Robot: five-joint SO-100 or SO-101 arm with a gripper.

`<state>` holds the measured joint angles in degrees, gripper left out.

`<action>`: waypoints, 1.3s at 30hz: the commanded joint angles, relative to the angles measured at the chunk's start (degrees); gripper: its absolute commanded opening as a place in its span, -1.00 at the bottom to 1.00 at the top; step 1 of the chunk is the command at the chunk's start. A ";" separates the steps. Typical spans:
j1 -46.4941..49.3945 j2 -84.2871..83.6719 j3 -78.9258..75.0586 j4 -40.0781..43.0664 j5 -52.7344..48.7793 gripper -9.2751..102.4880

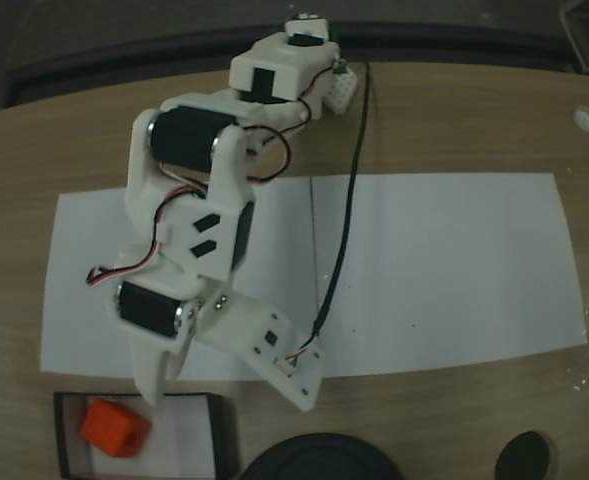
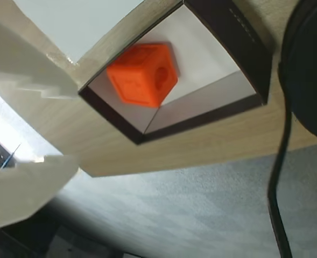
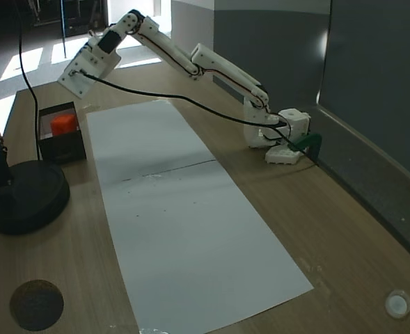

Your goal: Grab a orange square and put it in the box.

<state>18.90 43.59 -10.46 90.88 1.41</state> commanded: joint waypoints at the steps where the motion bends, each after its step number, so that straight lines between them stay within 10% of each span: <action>1: -3.43 16.70 -3.60 5.36 -0.09 -0.77; 14: -8.35 53.09 15.64 8.61 -0.09 -0.84; 39: -15.91 132.01 109.60 -2.02 -0.18 -0.84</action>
<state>2.55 169.63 92.72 91.41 1.32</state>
